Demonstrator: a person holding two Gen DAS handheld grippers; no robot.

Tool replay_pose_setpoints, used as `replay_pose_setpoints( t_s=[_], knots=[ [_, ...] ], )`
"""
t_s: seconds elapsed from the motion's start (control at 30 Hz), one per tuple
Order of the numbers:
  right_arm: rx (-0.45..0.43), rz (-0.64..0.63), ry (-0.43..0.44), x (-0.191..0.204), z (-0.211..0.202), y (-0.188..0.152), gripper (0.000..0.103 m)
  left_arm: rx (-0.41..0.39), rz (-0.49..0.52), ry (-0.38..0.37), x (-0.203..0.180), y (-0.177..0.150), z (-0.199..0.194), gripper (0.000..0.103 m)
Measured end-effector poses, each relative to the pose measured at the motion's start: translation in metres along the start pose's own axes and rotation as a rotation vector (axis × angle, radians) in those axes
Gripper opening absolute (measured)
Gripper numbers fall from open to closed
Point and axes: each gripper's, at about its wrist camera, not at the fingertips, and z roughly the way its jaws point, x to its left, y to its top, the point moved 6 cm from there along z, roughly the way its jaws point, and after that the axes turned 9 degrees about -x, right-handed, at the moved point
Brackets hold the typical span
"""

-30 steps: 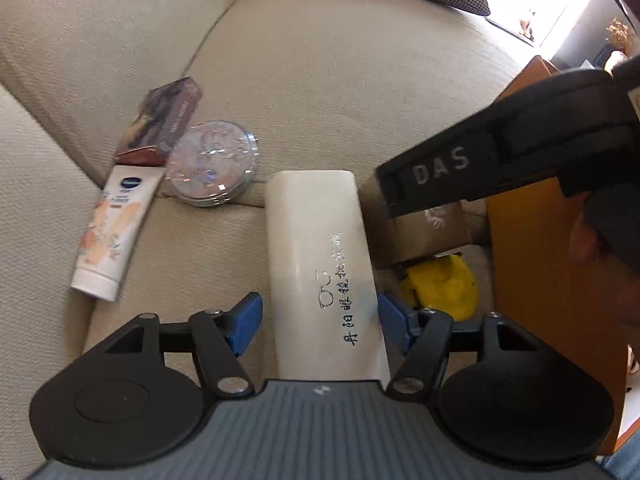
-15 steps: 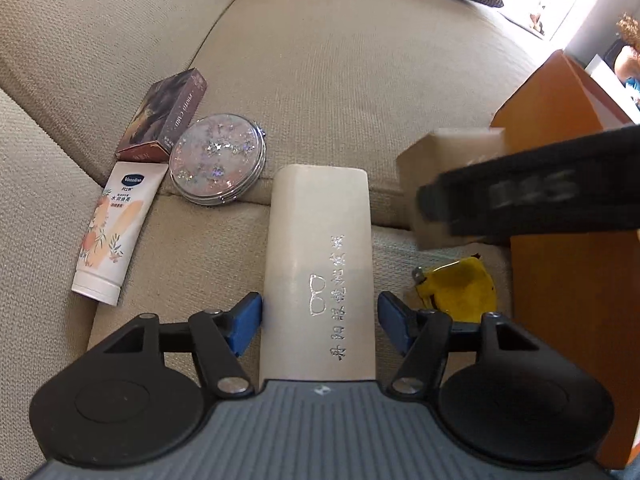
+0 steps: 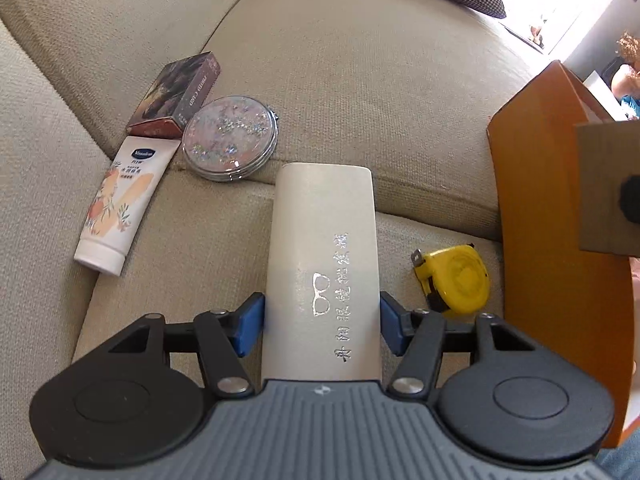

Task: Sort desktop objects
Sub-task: 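Grasp the white glasses case with the left gripper while the right gripper lifts the brown pouch, then carry the glasses case and brown pouch over the shoebox with both grippers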

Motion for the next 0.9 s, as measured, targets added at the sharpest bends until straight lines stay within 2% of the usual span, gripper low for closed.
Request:
replay_pose_setpoints(
  t_s=[0.13, 0.3, 0.43, 0.57, 0.7, 0.9],
  knots=[
    [-0.018, 0.082, 0.066, -0.012, -0.027, -0.008, 0.060, 0.004, 0.001, -0.021, -0.002, -0.005, -0.014, 0.069],
    [-0.078, 0.049, 0.019, -0.019, -0.056, -0.012, 0.060, 0.005, -0.028, -0.051, -0.005, -0.011, -0.031, 0.069],
    [-0.084, 0.067, -0.006, -0.035, -0.068, -0.018, 0.060, 0.004, -0.046, -0.083, -0.010, -0.014, -0.042, 0.069],
    [-0.074, 0.105, -0.046, -0.057, -0.076, -0.031, 0.060, 0.003, -0.018, -0.065, -0.016, -0.017, -0.046, 0.069],
    [-0.065, 0.128, -0.060, -0.070, -0.084, -0.046, 0.060, 0.054, 0.001, -0.071, -0.020, -0.026, -0.044, 0.069],
    [-0.062, 0.167, -0.070, -0.086, -0.088, -0.061, 0.060, 0.103, 0.024, -0.022, -0.018, -0.042, -0.030, 0.069]
  ],
)
